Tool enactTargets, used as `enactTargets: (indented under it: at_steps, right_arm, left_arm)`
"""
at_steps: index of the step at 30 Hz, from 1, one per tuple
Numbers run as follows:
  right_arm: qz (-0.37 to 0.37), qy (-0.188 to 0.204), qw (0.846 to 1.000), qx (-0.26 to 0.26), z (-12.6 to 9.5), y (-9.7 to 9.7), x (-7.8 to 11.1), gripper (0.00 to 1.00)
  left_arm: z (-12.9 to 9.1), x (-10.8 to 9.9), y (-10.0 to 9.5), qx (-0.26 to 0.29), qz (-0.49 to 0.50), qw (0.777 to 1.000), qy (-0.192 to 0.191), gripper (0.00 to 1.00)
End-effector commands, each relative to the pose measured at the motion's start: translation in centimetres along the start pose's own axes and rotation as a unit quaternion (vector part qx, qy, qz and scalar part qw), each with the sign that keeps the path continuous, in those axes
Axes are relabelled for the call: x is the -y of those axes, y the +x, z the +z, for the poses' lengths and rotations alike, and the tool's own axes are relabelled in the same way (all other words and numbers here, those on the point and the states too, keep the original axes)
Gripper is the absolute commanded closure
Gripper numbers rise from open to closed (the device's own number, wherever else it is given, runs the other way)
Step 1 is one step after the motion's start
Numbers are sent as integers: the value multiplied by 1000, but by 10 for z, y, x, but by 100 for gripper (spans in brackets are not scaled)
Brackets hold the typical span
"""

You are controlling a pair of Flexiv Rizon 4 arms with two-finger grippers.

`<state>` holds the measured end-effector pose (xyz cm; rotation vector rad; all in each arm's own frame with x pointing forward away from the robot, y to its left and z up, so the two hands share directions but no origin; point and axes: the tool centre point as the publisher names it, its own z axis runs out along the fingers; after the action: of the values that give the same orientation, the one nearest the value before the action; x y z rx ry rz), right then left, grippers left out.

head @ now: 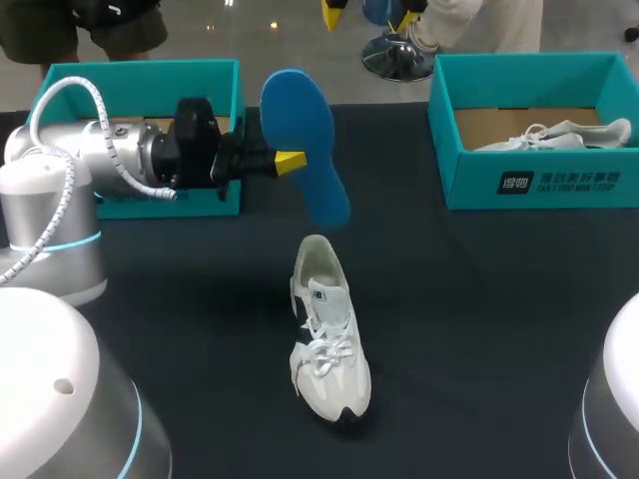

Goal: Take the shoe out of the shoebox, open the shoe tongue, remove and reinsert the insole, then place the shoe into the shoebox

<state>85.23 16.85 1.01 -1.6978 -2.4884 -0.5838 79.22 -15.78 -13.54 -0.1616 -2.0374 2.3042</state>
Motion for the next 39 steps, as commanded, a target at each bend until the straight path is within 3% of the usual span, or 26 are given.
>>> enactTargets:
  at_steps: [1, 12, 14, 16, 21, 29, 39]
  right_arm:
    - [1, 1, 1000, 1, 0, 0, -1, 0]
    - [1, 1, 1000, 1, 0, 0, -1, 0]
    - [1, 1, 1000, 1, 0, 0, -1, 0]
    - [1, 1, 1000, 1, 0, 0, -1, 0]
    - [1, 1, 1000, 1, 0, 0, -1, 0]
    - [1, 1, 1000, 1, 0, 0, -1, 0]
    - [1, 1, 1000, 1, 0, 0, -1, 0]
  left_arm:
    - [0, -1, -1, -1, 1, 1000, 1, 100]
    - [0, -1, -1, -1, 1, 1000, 1, 100]
    - [-2, -4, -3, 38, -25, 999, 1, 100]
    - [-1, -9, -6, 33, -88, 996, 1, 100]
    - [2, -21, -18, 48, -196, 979, -37, 100]
    - [-2, -21, -28, 61, -279, 958, -21, 100]
    - [-5, -33, -43, 65, -364, 928, -35, 100]
